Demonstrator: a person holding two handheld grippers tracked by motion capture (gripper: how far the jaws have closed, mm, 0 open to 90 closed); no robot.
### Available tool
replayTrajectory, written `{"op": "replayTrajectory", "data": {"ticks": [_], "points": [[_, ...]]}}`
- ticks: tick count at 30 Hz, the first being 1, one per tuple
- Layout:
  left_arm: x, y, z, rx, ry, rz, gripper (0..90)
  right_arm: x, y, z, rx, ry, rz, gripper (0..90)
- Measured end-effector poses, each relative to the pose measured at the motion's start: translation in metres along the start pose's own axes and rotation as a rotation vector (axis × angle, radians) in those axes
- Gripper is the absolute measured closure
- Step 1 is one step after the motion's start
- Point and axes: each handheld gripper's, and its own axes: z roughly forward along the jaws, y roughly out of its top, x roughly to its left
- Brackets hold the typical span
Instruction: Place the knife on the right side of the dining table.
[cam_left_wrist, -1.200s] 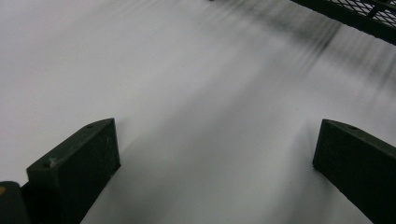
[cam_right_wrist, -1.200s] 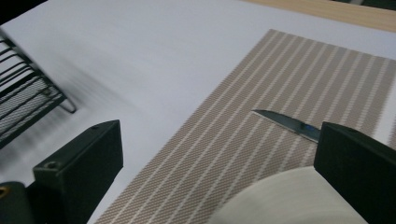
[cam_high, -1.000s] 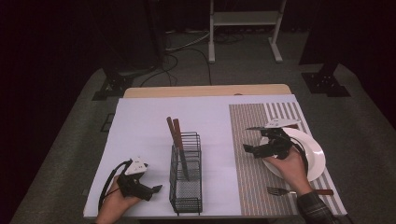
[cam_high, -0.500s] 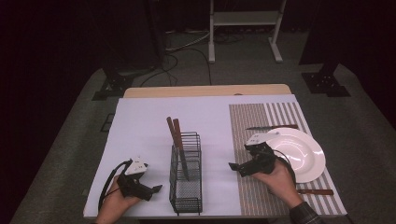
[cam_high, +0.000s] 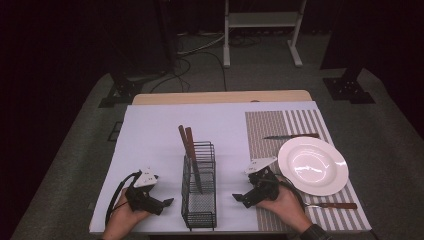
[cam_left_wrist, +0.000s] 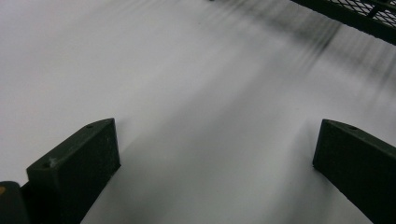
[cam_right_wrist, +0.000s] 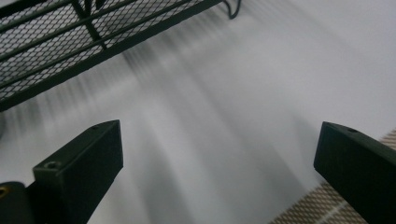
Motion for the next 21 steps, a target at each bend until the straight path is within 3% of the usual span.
{"op": "replayTrajectory", "data": {"ticks": [8, 14, 21], "points": [[0.0, 0.0, 0.0, 0.0, 0.0, 0.0, 0.0, 0.012, -0.004, 0.011, -0.004, 0.029, -0.025, 0.5], [0.0, 0.0, 0.0, -0.001, 0.001, 0.0, 0.0, 0.021, -0.01, 0.018, -0.01, -0.017, -0.097, 0.0], [0.0, 0.0, 0.0, 0.001, 0.001, 0.0, 0.0, 0.021, -0.011, 0.018, -0.013, -0.016, -0.091, 0.0]]}}
